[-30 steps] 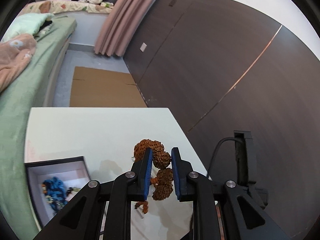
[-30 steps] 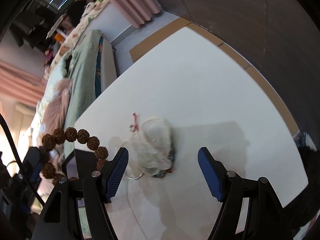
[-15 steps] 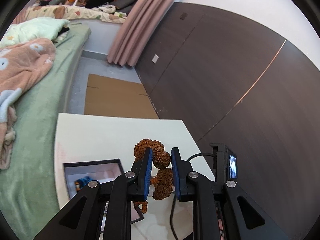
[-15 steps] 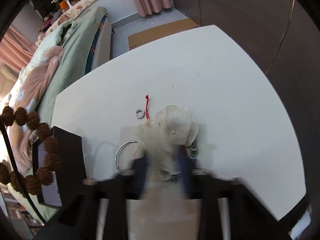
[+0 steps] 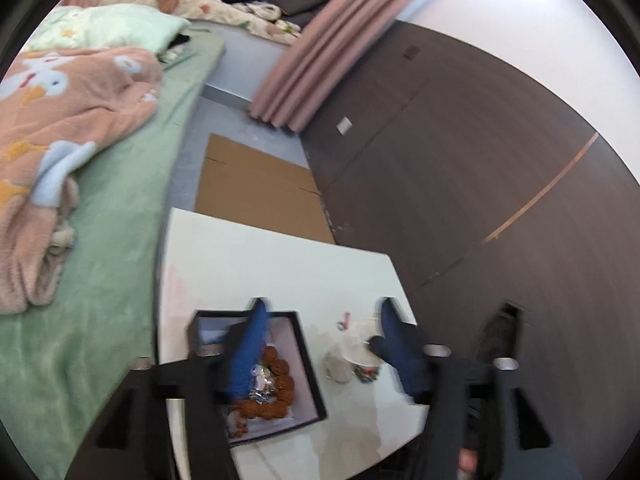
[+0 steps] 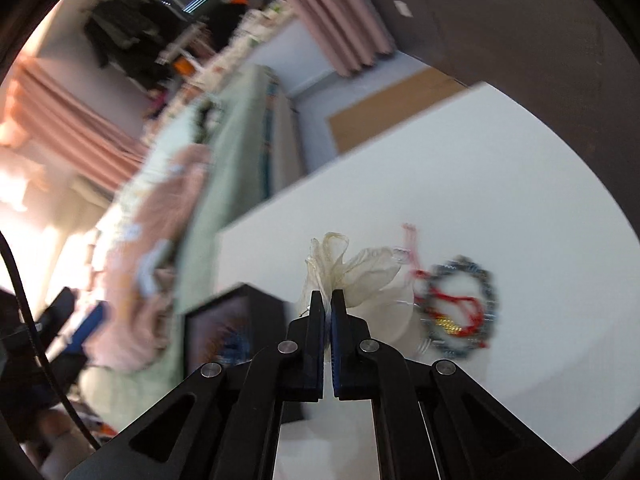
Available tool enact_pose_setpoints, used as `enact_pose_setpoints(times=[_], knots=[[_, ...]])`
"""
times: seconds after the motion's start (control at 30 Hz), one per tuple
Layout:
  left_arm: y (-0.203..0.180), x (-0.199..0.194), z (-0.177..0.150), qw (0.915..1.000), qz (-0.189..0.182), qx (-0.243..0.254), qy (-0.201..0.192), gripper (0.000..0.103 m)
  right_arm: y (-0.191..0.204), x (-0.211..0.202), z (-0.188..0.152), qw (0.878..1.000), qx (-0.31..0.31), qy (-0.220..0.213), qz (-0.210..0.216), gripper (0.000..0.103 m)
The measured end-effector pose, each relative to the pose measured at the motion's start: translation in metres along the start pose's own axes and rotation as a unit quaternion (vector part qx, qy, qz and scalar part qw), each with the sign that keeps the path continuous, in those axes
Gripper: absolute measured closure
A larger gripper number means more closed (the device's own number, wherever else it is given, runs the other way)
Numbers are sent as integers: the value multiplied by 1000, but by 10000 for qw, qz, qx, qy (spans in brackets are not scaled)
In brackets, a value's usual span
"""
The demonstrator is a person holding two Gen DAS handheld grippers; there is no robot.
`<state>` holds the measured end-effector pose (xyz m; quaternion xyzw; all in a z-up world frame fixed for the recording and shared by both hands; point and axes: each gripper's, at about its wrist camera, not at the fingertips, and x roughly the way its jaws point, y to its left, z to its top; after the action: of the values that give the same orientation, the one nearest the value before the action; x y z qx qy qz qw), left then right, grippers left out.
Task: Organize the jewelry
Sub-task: 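Carry the bracelet into the box with the left tool while the right tool grasps the white pouch, then lower the white pouch into the black box and open the right tool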
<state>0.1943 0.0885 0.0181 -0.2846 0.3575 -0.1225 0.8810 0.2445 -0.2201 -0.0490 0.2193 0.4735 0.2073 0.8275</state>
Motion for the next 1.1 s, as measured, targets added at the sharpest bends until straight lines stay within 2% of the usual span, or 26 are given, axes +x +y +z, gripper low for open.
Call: enact_pose_setpoints(times=[0.1,0.3,0.43,0.53,0.6,0.63,0.67,0.7,0.8,0.93,1.1], knots=[[6,-7,2,9998,131,-17,-123,26,23,-7,-4,9982,-219,-232,502,99],[24,-9,5,9989,417,-187,-101,26,57,-6,-9,9915,-527,-423,1114,99],[34,-12,6,9983,508,-273,-121,26,74,-4,-14,9868,-695,-443,1396,99],[37,-12,6,9981,523,-307,-133,26,84,5,-18,9836,-820,-280,1579,99],[37,-12,6,9980,538,-298,-132,26,91,20,-21,9856,-911,124,1420,93],[37,-12,6,9980,543,-293,-129,26,92,27,-22,9867,-903,311,1313,71],[37,-12,6,9980,548,-282,-124,26,90,32,-23,9880,-865,466,1193,44],[36,-11,6,9981,547,-273,-120,26,86,33,-23,9901,-791,473,1060,38],[32,-9,6,9983,520,-241,-113,26,73,21,-16,9939,-675,170,861,37],[23,0,3,9986,500,-166,-2,26,52,7,-10,9961,-427,49,772,34],[4,12,-3,9989,441,137,115,26,22,-7,-2,9993,-108,-7,370,34]])
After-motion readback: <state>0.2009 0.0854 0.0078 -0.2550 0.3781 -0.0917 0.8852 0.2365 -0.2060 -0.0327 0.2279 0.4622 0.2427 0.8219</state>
